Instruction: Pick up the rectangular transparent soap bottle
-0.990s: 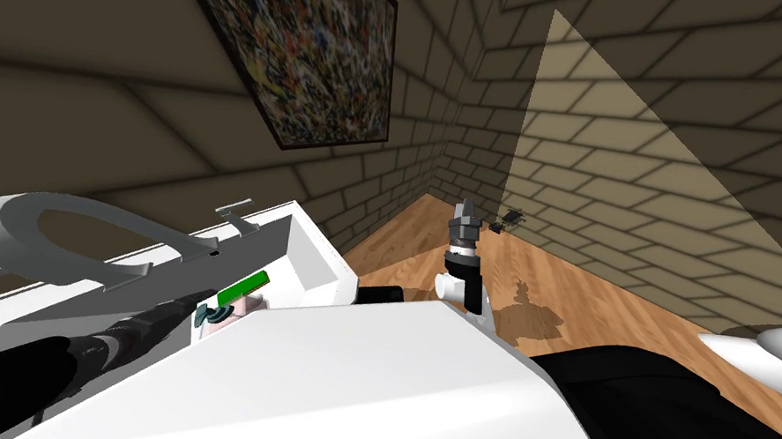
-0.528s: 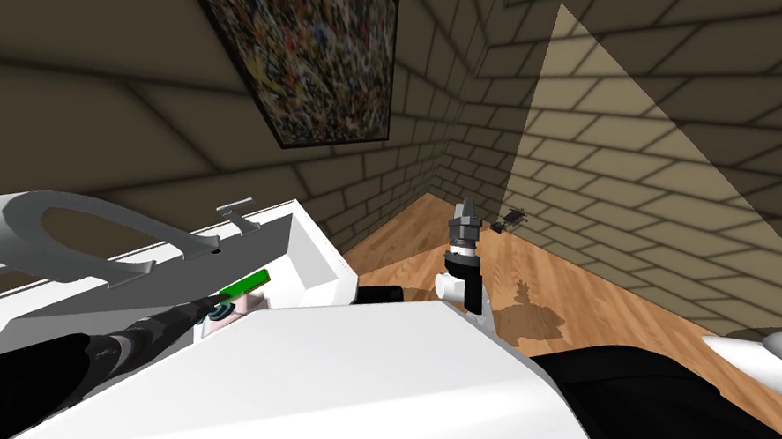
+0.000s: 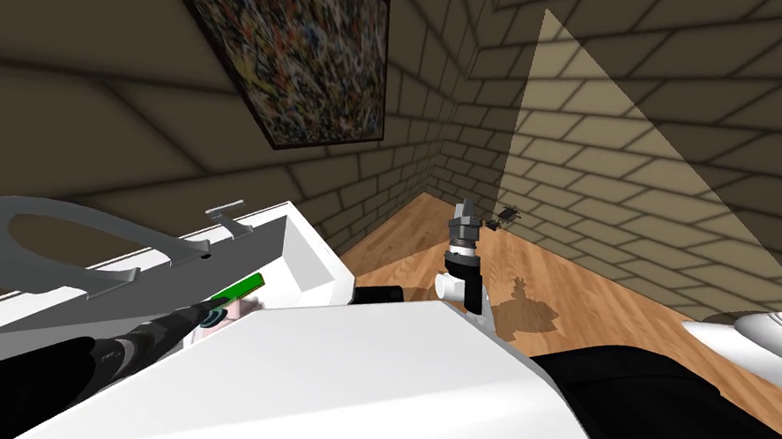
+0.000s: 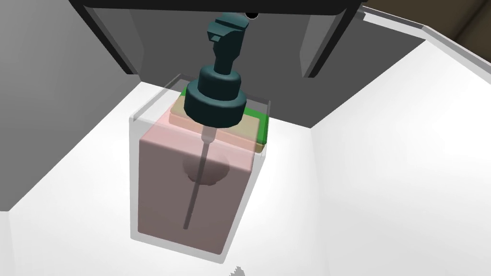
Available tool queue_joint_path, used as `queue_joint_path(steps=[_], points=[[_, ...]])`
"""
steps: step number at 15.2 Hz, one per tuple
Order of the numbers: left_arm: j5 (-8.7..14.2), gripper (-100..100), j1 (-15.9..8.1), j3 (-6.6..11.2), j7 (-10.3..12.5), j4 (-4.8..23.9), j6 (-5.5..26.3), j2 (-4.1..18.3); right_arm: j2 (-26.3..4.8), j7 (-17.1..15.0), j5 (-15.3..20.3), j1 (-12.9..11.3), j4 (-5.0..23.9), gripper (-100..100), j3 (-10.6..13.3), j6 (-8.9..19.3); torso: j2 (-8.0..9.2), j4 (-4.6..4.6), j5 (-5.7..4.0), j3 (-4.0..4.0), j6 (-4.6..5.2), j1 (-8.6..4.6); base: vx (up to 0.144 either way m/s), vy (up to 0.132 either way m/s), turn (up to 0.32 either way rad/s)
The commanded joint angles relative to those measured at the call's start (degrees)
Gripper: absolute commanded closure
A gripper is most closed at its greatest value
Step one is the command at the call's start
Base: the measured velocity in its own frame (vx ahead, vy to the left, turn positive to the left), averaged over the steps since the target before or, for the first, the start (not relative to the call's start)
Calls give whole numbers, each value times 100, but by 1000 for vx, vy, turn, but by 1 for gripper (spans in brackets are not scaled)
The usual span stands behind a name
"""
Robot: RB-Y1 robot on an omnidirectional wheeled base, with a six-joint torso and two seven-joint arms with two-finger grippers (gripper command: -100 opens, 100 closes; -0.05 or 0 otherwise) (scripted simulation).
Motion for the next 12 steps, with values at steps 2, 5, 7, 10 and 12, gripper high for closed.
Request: queue_joint_path(steps=[2,5,7,10,12], points=[[-1,100,-8,-13,-9,21,-15,0,0,0,0,0,0,0,0,0,1,0,-1,0,-1,1,5,-6,-13],[0,100,-7,-14,-11,18,-17,2,0,0,0,0,0,0,0,0,4,2,-1,3,-2,5,0,0,0],[36,100,68,130,44,-157,80,20,0,0,0,0,0,0,0,0,6,2,-1,4,-4,5,-4,5,47],[82,100,174,289,83,-333,149,36,0,0,0,0,0,0,-1,0,14,4,-2,9,-8,8,-13,19,88],[129,100,279,447,122,-509,218,52,0,0,0,0,0,0,-1,0,15,5,-3,9,-7,9,-11,22,73]])
